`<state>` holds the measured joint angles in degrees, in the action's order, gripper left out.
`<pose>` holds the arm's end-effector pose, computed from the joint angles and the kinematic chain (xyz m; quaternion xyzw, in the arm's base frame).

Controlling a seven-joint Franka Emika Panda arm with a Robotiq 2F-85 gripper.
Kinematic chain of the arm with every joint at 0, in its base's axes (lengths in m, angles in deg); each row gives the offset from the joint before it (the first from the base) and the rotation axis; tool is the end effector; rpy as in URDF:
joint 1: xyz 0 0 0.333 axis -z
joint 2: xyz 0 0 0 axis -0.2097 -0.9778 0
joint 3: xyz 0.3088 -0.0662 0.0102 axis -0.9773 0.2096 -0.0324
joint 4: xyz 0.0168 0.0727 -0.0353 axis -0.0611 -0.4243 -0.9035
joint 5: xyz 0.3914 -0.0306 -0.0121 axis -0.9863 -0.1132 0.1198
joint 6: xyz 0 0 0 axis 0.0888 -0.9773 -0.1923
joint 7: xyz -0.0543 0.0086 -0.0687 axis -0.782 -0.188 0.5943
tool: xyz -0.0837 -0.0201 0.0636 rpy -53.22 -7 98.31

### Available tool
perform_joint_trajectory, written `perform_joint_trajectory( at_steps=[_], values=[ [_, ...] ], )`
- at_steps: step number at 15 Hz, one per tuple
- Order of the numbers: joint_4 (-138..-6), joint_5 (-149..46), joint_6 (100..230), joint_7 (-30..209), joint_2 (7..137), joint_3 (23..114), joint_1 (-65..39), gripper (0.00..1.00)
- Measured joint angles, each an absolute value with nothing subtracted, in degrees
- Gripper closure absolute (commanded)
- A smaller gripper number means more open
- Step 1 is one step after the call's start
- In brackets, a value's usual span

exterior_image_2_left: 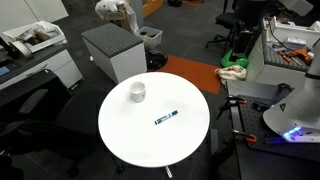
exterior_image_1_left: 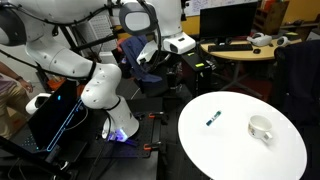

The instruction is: Move the mug slightly to the right

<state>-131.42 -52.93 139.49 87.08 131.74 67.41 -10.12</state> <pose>0.3208 -0.0285 0.4699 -0.9987 0.0498 -0.0072 0.0047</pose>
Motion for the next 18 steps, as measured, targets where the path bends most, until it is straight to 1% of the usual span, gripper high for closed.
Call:
perform_joint_trajectory(
  at_steps=[5,10,14,18],
  values=[
    [-131.3,-52.9,140.7,87.1,131.6,67.3,-10.1,0.0],
    [-129.8,-52.9,145.8,87.1,129.5,67.4,-10.1,0.0],
    [-126.7,-52.8,150.1,87.1,124.4,67.7,-9.8,0.0],
    [-121.5,-52.8,151.4,87.1,116.8,67.8,-9.3,0.0]
  ],
)
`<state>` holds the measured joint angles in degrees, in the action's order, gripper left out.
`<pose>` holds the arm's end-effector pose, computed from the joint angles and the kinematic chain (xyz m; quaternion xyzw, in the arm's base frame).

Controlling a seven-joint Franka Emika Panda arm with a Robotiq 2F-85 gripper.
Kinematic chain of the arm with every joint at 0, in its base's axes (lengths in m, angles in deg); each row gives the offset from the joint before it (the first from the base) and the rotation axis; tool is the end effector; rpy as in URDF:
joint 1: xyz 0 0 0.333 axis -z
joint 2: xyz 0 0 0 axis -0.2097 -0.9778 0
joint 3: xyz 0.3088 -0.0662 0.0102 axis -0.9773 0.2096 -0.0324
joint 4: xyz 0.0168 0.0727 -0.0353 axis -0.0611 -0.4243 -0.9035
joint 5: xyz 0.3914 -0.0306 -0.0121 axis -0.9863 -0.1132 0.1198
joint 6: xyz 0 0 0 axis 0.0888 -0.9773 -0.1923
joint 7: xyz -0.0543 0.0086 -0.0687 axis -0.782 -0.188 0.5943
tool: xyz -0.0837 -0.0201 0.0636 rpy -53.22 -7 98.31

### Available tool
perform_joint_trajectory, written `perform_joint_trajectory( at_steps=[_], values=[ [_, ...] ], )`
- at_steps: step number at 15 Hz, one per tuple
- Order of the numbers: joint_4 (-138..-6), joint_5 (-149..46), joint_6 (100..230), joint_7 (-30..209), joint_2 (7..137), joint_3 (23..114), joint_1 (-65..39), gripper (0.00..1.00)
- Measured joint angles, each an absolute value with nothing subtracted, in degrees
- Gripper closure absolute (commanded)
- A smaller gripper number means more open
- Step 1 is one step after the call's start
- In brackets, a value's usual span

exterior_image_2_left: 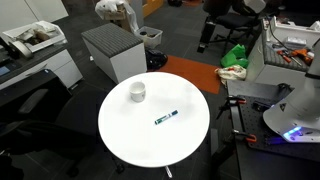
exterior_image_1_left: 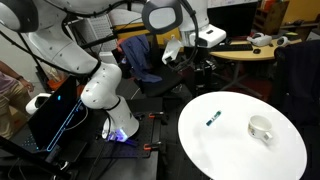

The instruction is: Move the mug slightly to the right

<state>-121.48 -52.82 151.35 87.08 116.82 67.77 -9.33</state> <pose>0.4054 -0.0439 0.4787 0.9958 -0.0616 0.0671 0.0008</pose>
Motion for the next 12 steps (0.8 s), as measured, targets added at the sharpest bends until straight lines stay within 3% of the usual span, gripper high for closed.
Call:
perform_joint_trajectory(
  at_steps=[12],
  values=[
    [-109.4,-52.3,154.2,87.1,97.3,67.7,-9.0,0.0]
  ],
)
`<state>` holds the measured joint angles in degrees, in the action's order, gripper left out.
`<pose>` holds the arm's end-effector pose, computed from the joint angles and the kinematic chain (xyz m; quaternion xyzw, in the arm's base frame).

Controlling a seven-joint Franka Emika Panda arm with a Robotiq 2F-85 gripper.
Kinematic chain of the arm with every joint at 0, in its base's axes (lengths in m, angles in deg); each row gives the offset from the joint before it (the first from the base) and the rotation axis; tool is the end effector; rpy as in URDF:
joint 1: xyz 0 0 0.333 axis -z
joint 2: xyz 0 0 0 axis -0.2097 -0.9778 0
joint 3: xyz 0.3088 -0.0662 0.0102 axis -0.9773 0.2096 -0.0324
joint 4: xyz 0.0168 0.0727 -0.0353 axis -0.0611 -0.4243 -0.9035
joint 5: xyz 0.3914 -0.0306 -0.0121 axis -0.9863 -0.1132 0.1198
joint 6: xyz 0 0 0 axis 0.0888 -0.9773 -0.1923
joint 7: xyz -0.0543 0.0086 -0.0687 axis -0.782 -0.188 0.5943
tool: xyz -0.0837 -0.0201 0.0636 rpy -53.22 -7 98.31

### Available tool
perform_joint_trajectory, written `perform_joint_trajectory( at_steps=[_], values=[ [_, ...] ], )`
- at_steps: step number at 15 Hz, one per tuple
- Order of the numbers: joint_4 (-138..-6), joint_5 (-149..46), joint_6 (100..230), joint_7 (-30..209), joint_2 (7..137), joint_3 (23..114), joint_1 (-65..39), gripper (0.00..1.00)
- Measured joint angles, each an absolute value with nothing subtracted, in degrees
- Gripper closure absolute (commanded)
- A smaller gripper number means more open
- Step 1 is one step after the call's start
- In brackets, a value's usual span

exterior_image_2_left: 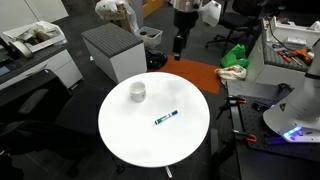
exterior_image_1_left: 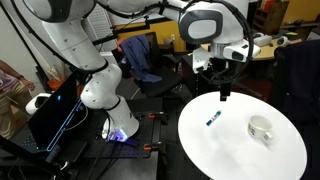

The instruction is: Move the mug slightly to the right

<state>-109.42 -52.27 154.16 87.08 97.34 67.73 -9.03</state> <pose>0.4938 -0.0549 0.4302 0.9976 -0.0626 0.0267 0.0119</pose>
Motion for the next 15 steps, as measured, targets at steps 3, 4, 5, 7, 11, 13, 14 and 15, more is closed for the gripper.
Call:
perform_joint_trajectory(
  at_steps=[3,4,5,7,11,13,14,15],
  values=[
    [-108.1,-52.1,157.0,87.1,93.7,67.7,-9.0,0.0],
    [-107.8,-52.0,158.0,87.1,92.5,67.7,-9.0,0.0],
    [-107.4,-52.0,158.9,87.1,91.1,67.7,-9.0,0.0],
    [-106.4,-52.0,160.2,87.1,88.4,67.7,-9.0,0.0],
    [-103.5,-51.2,161.4,87.5,83.2,67.8,-9.0,0.0],
    [-101.8,-51.1,161.6,87.6,81.2,67.8,-9.0,0.0],
    [-100.9,-50.7,161.6,87.6,80.3,67.8,-9.0,0.0],
    [-100.0,-49.9,161.5,87.6,79.5,67.8,-9.0,0.0]
  ],
)
